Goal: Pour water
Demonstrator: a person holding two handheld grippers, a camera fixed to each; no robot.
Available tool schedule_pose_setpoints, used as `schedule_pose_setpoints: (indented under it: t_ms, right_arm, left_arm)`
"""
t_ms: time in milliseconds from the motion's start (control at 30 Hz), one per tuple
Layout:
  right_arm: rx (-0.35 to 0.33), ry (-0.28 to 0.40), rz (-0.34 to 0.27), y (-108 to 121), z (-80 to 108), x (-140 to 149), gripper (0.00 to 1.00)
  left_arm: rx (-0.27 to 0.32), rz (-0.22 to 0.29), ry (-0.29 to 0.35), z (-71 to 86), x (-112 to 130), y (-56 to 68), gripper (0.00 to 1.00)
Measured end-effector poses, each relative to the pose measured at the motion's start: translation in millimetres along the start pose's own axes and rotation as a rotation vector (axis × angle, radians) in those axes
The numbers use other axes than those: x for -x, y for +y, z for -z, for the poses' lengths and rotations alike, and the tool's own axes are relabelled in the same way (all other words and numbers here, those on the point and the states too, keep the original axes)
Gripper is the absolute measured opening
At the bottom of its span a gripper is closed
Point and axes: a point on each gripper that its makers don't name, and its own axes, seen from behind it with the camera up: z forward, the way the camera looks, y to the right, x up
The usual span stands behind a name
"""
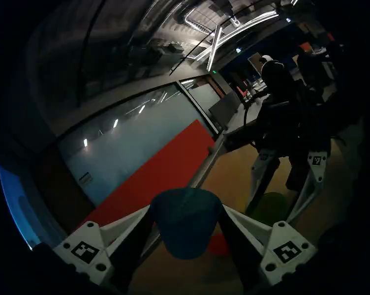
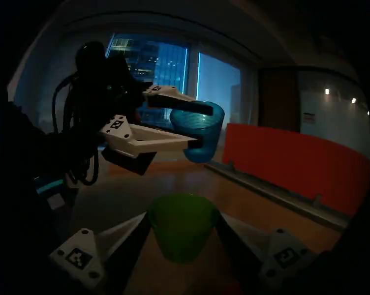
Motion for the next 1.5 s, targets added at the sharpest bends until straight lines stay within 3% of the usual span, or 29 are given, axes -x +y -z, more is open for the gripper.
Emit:
schedule_pose_setpoints:
  t_ms: [1100, 1500]
  right_arm:
    - [-0.004, 0.003, -0.011, -0.7, -5.0, 0.1, 0.99]
    - [-0.002, 0.008, -0.012, 0.0, -6.4, -2.2, 0.99]
  left_arm:
    - [-0.038, -0.218, -0.004, -2.9, -24.9, -12.7, 0.87]
    - [-0.042, -0.291, -0.01, -8.2, -27.4, -11.2, 0.87]
